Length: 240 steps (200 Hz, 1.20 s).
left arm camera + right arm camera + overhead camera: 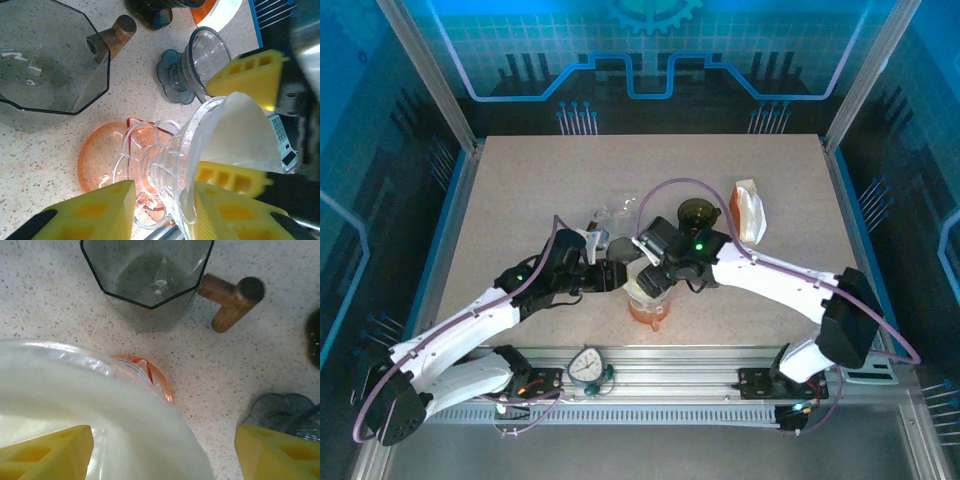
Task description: Place the coffee filter in the dripper
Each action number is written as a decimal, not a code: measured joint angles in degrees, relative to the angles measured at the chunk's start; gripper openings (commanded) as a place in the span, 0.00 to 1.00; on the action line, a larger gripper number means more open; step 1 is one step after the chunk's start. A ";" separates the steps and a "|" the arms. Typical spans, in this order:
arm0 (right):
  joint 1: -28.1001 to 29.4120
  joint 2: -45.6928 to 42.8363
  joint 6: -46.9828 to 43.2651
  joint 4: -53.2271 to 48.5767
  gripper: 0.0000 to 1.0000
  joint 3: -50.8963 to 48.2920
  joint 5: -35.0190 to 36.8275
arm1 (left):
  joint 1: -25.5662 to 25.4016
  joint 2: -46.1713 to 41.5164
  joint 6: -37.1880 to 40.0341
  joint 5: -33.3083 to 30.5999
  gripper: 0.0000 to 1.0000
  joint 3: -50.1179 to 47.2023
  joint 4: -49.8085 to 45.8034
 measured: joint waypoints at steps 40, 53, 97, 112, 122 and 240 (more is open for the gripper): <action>-0.15 -6.08 1.77 -0.28 0.75 -1.07 0.09 | 0.00 0.02 -0.02 0.00 0.39 0.00 0.00; -0.22 -7.37 2.58 -0.39 0.75 -1.97 0.00 | 0.00 0.04 -0.02 -0.02 0.39 -0.02 0.00; -0.33 -8.92 4.74 -0.98 0.72 -5.46 0.02 | 0.00 0.04 -0.02 -0.04 0.39 -0.11 -0.02; -0.42 -9.14 5.16 -1.07 0.72 -5.66 0.02 | 0.00 0.04 -0.02 -0.04 0.39 -0.11 0.00; -0.42 -9.29 5.35 -1.05 0.73 -5.66 0.04 | 0.00 0.04 -0.02 -0.04 0.39 -0.11 -0.02; -1.25 -19.87 5.07 1.79 0.78 -5.70 1.18 | 0.00 -3.04 -1.53 -1.16 0.57 -0.55 -0.17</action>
